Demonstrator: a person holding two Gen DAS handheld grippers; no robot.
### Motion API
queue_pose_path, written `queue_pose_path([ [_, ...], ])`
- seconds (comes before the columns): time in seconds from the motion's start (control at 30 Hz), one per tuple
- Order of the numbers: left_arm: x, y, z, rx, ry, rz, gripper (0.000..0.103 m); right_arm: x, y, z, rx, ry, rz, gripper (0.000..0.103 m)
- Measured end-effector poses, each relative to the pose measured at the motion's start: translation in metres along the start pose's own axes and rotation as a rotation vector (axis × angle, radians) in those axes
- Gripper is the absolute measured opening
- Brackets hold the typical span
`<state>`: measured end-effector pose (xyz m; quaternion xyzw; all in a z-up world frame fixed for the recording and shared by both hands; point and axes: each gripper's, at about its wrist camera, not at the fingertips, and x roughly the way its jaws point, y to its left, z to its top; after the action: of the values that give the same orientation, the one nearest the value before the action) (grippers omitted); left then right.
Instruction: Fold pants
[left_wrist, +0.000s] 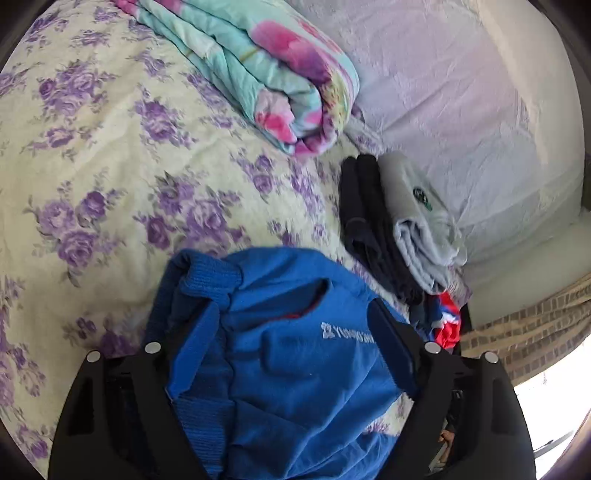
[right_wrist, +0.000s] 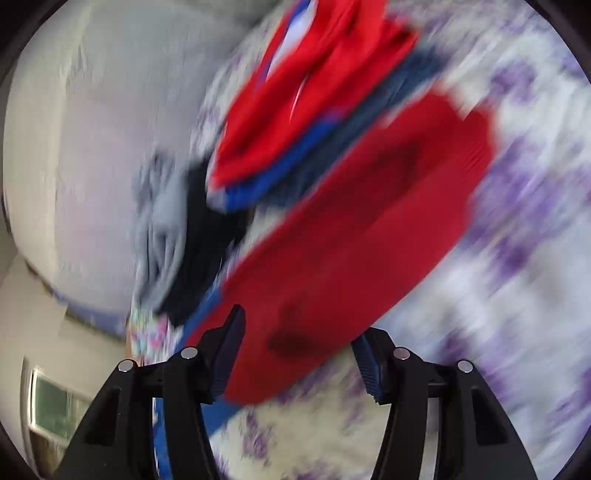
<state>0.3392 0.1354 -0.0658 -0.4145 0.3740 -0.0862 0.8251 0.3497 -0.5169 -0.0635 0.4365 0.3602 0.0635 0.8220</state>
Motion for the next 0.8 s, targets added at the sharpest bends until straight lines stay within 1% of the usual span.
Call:
queue_pose_path([
  [0.07,-0.005,0.009,0.003,-0.008,-0.06,0.012,0.08,-0.015,-0.012,0.011,0.032,-0.001,0.001,0.058],
  [0.17,-0.007,0.015,0.003,-0.026,-0.066,-0.026,0.08,-0.03,-0.024,0.015,0.049,-0.004,-0.039,0.061],
  [0.3,-0.005,0.009,0.002,0.013,-0.072,-0.005,0.082,-0.023,-0.038,0.023,0.092,-0.018,-0.048,0.06],
  [0.37,-0.006,0.007,0.001,0.03,-0.073,0.004,0.083,-0.008,-0.04,0.028,0.096,-0.026,-0.055,0.055],
  [0.4,-0.005,0.006,0.001,0.036,-0.075,0.006,0.083,-0.001,-0.041,0.031,0.101,-0.024,-0.062,0.041],
  [0.43,-0.006,0.007,0.0,0.038,-0.076,0.007,0.083,0.004,-0.04,0.032,0.108,-0.02,-0.068,0.024],
  [0.47,-0.006,0.007,0.0,0.039,-0.076,0.006,0.083,0.008,-0.036,0.034,0.107,-0.02,-0.068,0.02],
  [0.5,-0.006,0.007,0.0,0.038,-0.075,0.004,0.083,0.003,-0.03,0.034,0.09,-0.028,-0.056,0.016],
  [0.53,-0.006,0.007,0.0,0.034,-0.074,-0.001,0.083,-0.006,-0.023,0.034,0.06,-0.044,-0.036,0.015],
  [0.57,-0.007,0.009,0.0,0.031,-0.073,-0.005,0.083,-0.02,-0.013,0.035,0.023,-0.06,-0.016,0.015],
  [0.63,-0.006,0.009,0.001,0.024,-0.072,-0.01,0.083,-0.046,-0.003,0.037,-0.003,-0.063,-0.005,0.015],
  [0.67,-0.006,0.009,0.001,0.026,-0.071,-0.008,0.083,-0.055,-0.002,0.038,-0.018,-0.055,-0.019,0.015],
  [0.7,-0.006,0.008,0.001,0.03,-0.071,-0.008,0.085,-0.059,-0.003,0.039,-0.05,-0.043,-0.061,0.015],
  [0.73,-0.005,0.006,0.001,0.041,-0.069,-0.004,0.087,-0.056,-0.007,0.04,-0.092,-0.011,-0.136,0.015],
  [0.8,-0.002,0.002,0.0,0.064,-0.068,0.012,0.09,-0.043,-0.025,0.043,-0.121,0.079,-0.23,0.017],
])
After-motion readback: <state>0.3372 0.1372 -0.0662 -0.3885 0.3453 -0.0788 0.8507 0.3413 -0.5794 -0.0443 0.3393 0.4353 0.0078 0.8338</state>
